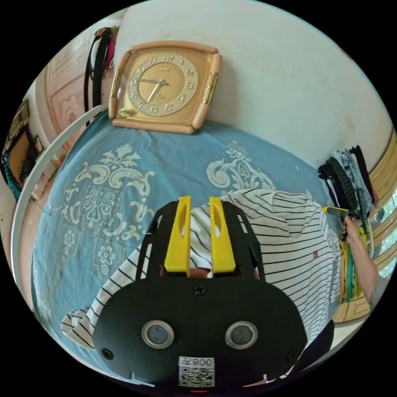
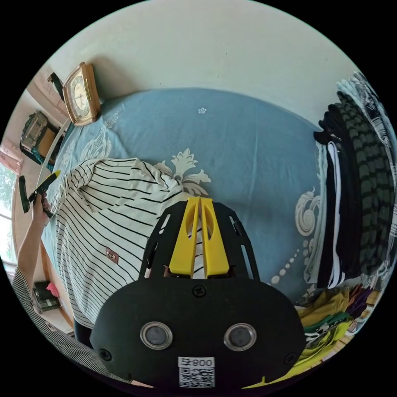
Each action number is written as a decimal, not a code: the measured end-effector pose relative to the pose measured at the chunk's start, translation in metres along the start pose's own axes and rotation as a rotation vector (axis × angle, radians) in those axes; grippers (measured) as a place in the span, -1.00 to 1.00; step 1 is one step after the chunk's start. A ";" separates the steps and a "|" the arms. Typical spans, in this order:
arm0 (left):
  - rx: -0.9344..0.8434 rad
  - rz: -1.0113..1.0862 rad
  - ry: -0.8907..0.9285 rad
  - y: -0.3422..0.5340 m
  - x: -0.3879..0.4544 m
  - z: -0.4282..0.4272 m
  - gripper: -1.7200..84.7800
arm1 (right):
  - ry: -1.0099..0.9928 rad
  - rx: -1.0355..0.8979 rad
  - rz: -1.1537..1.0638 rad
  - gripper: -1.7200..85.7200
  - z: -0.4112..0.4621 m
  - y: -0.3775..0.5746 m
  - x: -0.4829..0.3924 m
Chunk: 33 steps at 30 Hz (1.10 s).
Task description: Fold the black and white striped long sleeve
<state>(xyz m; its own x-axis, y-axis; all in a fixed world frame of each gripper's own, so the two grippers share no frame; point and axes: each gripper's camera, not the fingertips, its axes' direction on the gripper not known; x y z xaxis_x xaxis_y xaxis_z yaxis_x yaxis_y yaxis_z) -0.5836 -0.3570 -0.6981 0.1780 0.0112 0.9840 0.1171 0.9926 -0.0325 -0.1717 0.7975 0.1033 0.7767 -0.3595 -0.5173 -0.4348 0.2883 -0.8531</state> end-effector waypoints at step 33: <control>-0.067 0.091 0.101 -0.017 0.053 0.021 -0.78 | -0.086 0.080 -0.275 -0.86 0.002 -0.006 -0.069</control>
<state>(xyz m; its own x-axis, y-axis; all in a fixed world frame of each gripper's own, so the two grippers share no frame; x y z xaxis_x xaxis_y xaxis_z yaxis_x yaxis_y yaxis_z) -0.5967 -0.3705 -0.6415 0.2883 0.0855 0.9537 0.1600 0.9777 -0.1360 -0.2214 0.8227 0.1443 0.8974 -0.3586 -0.2571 -0.1683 0.2606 -0.9507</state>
